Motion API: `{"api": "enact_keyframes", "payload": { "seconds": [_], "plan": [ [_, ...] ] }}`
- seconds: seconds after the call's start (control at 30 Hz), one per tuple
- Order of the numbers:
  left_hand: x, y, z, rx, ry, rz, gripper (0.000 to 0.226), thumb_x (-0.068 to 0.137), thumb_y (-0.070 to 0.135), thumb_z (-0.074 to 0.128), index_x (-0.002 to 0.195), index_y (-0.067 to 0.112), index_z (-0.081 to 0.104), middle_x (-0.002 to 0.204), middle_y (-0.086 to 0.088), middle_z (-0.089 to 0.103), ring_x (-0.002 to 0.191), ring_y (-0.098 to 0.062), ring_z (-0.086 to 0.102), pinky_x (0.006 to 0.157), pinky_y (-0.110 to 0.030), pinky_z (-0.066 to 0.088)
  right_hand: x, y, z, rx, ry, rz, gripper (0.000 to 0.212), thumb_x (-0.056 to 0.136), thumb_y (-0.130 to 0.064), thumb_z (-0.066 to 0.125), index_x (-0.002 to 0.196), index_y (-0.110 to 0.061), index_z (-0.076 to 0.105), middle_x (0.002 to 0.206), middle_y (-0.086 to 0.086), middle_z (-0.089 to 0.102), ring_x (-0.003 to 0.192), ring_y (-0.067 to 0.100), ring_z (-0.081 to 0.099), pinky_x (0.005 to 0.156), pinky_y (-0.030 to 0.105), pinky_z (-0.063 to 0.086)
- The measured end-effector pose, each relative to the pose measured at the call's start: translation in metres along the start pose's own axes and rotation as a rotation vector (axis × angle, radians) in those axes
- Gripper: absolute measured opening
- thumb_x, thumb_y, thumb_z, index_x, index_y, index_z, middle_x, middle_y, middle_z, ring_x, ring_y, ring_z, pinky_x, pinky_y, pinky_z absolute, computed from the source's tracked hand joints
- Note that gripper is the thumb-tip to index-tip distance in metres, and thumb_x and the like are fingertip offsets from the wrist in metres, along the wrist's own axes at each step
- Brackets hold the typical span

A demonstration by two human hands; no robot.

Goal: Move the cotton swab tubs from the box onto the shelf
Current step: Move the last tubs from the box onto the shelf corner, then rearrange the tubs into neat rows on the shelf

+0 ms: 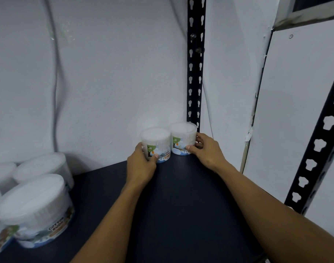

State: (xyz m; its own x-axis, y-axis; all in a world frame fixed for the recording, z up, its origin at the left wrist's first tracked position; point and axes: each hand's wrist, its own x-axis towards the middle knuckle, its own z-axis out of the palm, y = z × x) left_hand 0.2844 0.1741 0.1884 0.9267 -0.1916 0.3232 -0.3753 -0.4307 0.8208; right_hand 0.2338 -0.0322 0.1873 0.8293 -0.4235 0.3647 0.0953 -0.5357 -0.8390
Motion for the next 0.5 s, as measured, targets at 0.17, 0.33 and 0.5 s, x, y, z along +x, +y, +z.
{"api": "enact_keyframes", "payload": {
  "seconds": [0.17, 0.33, 0.5],
  "plan": [
    [-0.001, -0.001, 0.000, -0.014, -0.002, 0.009, 0.045, 0.087, 0.021, 0.067, 0.128, 0.016, 0.050, 0.123, -0.002, 0.062, 0.093, -0.007, 0.052, 0.078, -0.021, 0.042, -0.001, -0.002, 0.000, -0.004, 0.001, 0.019, 0.057, 0.082, -0.019, 0.072, 0.134, -0.015, 0.049, 0.130, 0.003, 0.059, 0.100, 0.009, 0.056, 0.084, 0.020, 0.042],
    [-0.009, 0.003, -0.005, -0.039, 0.028, -0.047, 0.062, 0.086, 0.024, 0.068, 0.139, 0.010, 0.038, 0.133, -0.008, 0.055, 0.109, -0.018, 0.056, 0.082, -0.022, 0.041, -0.015, -0.008, -0.005, -0.013, 0.064, 0.093, 0.061, 0.084, -0.025, 0.070, 0.138, -0.012, 0.044, 0.135, 0.007, 0.054, 0.117, 0.019, 0.055, 0.090, 0.023, 0.040],
    [-0.033, 0.012, -0.021, -0.018, 0.058, -0.086, 0.058, 0.089, 0.016, 0.063, 0.140, 0.005, 0.038, 0.131, -0.013, 0.055, 0.106, -0.016, 0.054, 0.086, -0.026, 0.041, -0.046, -0.016, -0.013, -0.109, 0.042, 0.106, 0.058, 0.084, -0.025, 0.070, 0.135, -0.010, 0.047, 0.133, 0.008, 0.056, 0.119, 0.019, 0.055, 0.095, 0.024, 0.040]
  ]
}}
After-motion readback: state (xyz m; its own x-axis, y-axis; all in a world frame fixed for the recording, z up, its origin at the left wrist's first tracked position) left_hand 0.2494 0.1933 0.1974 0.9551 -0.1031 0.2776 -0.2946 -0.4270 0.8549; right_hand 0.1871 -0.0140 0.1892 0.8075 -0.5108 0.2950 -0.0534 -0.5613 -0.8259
